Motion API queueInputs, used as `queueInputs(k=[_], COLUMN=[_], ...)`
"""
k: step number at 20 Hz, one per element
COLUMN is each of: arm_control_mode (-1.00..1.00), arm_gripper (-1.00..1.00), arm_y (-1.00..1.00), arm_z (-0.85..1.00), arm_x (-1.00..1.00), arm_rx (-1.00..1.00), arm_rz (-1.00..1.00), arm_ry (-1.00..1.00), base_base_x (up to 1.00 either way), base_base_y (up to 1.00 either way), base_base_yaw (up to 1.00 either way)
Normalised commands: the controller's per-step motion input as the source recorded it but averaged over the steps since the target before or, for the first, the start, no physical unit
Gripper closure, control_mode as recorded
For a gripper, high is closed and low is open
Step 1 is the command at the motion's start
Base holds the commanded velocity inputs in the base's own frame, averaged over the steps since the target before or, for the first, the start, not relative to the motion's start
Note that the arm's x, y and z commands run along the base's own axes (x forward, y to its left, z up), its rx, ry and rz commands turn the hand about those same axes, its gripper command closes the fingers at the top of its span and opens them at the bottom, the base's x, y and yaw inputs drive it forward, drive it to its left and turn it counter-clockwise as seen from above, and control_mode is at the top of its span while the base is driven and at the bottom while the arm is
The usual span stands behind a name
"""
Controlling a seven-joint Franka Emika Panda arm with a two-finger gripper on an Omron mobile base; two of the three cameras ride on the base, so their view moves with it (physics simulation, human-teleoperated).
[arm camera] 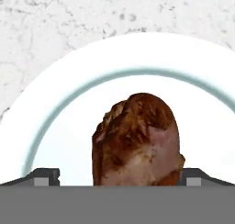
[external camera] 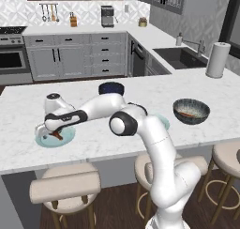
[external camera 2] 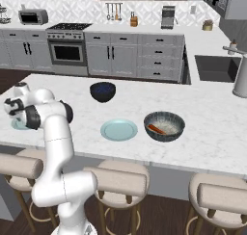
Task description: Pick the chicken drumstick and carrot from their plates and place them in the bowl. Then put the bowl in the fridge.
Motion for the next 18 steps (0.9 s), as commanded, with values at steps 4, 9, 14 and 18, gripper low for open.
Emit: queueInputs(k=[4, 9, 14, 18], arm_control_mode=[-1.0, -1.0, -1.0, -1.0], arm_gripper=[1.0, 1.0, 1.0, 1.0], arm_y=[0.16, 0.0, -0.26, -0.54], arm_z=[-0.29, -0.05, -0.02, 0.43], arm_x=[0.0, -0.11, -0.38, -0.62], arm_rx=[0.0, 0.0, 0.0, 0.0], arm_rz=[0.0, 0.01, 0.06, 0.09], arm_ry=[0.0, 0.0, -0.01, -0.1], base_base_x=[0.0, 0.0, 0.0, 0.0], base_base_y=[0.0, 0.0, 0.0, 0.0], base_base_yaw=[0.0, 0.0, 0.0, 0.0])
